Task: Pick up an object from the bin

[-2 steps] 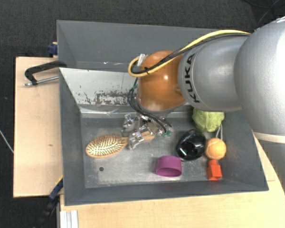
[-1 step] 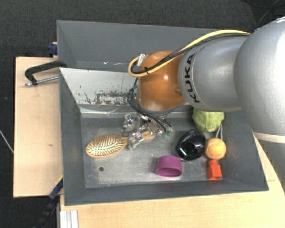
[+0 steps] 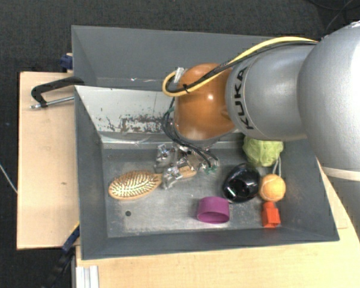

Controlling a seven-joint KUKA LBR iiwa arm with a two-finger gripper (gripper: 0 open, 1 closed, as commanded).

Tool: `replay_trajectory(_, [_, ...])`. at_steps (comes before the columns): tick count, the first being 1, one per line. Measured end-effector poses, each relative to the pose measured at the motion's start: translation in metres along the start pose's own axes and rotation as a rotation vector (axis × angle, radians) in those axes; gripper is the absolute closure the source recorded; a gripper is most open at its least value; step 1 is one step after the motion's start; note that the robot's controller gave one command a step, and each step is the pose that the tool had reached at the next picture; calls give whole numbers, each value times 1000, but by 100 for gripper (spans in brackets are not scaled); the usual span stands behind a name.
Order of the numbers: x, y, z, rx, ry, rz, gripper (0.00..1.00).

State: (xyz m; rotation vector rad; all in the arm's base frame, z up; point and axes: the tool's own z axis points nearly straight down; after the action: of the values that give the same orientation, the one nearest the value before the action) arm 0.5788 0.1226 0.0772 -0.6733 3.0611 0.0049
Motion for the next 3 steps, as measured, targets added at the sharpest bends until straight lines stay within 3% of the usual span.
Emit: replay_trajectory(3, [0,0,-43,1,3,0,100])
